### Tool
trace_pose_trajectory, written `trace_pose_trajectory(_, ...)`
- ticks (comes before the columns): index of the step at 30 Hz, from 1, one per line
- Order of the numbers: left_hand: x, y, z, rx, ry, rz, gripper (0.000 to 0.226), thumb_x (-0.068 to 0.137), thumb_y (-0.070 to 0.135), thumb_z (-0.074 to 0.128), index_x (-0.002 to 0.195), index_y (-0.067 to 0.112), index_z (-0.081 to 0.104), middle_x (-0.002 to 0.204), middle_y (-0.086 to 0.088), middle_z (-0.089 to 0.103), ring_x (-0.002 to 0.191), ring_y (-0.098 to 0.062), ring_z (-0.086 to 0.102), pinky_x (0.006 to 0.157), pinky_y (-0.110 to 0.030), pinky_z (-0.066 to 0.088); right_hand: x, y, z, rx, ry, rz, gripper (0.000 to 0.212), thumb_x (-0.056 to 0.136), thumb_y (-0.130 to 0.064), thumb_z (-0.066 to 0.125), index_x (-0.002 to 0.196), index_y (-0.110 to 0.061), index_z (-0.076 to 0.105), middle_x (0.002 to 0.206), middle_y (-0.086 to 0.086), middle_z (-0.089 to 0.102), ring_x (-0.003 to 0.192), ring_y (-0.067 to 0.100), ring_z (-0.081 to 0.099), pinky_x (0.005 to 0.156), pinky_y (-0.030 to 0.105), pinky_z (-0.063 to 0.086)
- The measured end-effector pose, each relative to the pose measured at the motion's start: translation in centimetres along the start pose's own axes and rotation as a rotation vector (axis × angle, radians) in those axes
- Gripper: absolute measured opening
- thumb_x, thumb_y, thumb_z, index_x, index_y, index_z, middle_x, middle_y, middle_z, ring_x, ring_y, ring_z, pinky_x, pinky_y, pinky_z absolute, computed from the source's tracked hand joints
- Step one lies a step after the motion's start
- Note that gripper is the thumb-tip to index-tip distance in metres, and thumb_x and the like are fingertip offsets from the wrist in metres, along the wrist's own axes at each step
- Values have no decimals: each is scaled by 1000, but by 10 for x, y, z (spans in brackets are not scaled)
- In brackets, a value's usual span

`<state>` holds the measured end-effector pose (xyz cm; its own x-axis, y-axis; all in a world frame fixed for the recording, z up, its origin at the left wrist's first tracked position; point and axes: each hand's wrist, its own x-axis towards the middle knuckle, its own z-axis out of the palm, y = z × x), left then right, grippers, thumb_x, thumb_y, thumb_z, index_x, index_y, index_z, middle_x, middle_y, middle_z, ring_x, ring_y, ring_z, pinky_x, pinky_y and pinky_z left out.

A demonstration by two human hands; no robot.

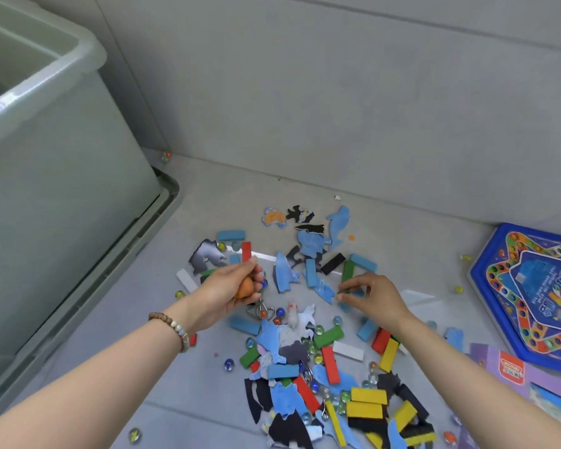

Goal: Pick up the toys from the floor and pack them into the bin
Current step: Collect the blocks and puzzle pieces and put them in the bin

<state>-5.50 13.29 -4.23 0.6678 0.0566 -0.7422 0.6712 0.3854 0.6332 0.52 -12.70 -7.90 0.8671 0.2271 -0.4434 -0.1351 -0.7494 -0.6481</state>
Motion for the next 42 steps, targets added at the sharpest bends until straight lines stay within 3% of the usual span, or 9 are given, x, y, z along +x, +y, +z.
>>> trace_pose_trajectory(6,-26,-11,-16,69,103,59,21,92,30,55,86,12,62,74,0,60,65,-10,57,53,-18,55,-4,-1,10,-74,82,-7,10,77,-23,75,85,-19,72,88,-5,61,83,11,56,71,19,40)
trace_pose_trajectory(9,-34,-17,-21,92,138,73,19,92,29,56,91,12,65,75,0,60,64,-11,56,54,-18,56,-13,-22,12,295,112,52,14,86,-24,66,89,-10,69,78,-7,65,68,6,55,57,7,39)
trace_pose_trajectory(12,-37,-24,-28,99,167,90,22,93,28,55,102,11,66,78,-1,60,62,-12,54,50,-15,53,-19,-55,19,683,-123,146,18,94,-20,51,96,-6,61,58,-13,62,44,3,40,42,14,30)
trace_pose_trajectory(15,-35,-28,-35,102,179,91,21,94,29,53,100,14,67,81,0,61,64,-12,54,48,-13,50,-14,-76,33,886,-338,178,12,93,-19,51,89,-9,58,68,-4,58,51,7,40,43,17,26)
trace_pose_trajectory(21,-22,-34,-52,38,154,82,19,94,28,54,95,16,67,81,-4,56,69,-12,52,52,-15,52,6,-85,63,568,-156,187,22,83,-26,69,99,-10,68,65,-4,49,45,0,40,40,7,32)
trace_pose_trajectory(26,-17,-35,-62,52,147,84,19,94,30,54,88,19,68,86,-8,53,70,-11,52,55,-15,53,14,-90,86,390,-101,93,27,76,-25,77,92,-4,70,36,-14,39,33,0,37,44,8,31)
trace_pose_trajectory(32,-14,-32,-67,29,142,97,20,94,30,54,92,16,68,78,-5,56,67,-8,55,56,-16,53,18,-94,108,123,-6,80,27,69,-36,80,81,-18,64,83,-1,61,79,14,58,70,26,47)
trace_pose_trajectory(38,-11,-34,-68,13,144,95,19,94,29,54,92,16,68,80,-4,58,68,-9,55,54,-15,52,19,-95,111,156,-46,64,26,73,-32,79,85,-17,61,55,-6,41,50,8,37,50,23,30)
trace_pose_trajectory(42,-10,-35,-68,15,146,93,18,94,29,55,89,16,67,82,-6,57,68,-10,55,55,-16,54,16,-94,120,166,-58,2,27,77,-29,76,86,-17,53,54,-5,37,49,9,33,52,25,31)
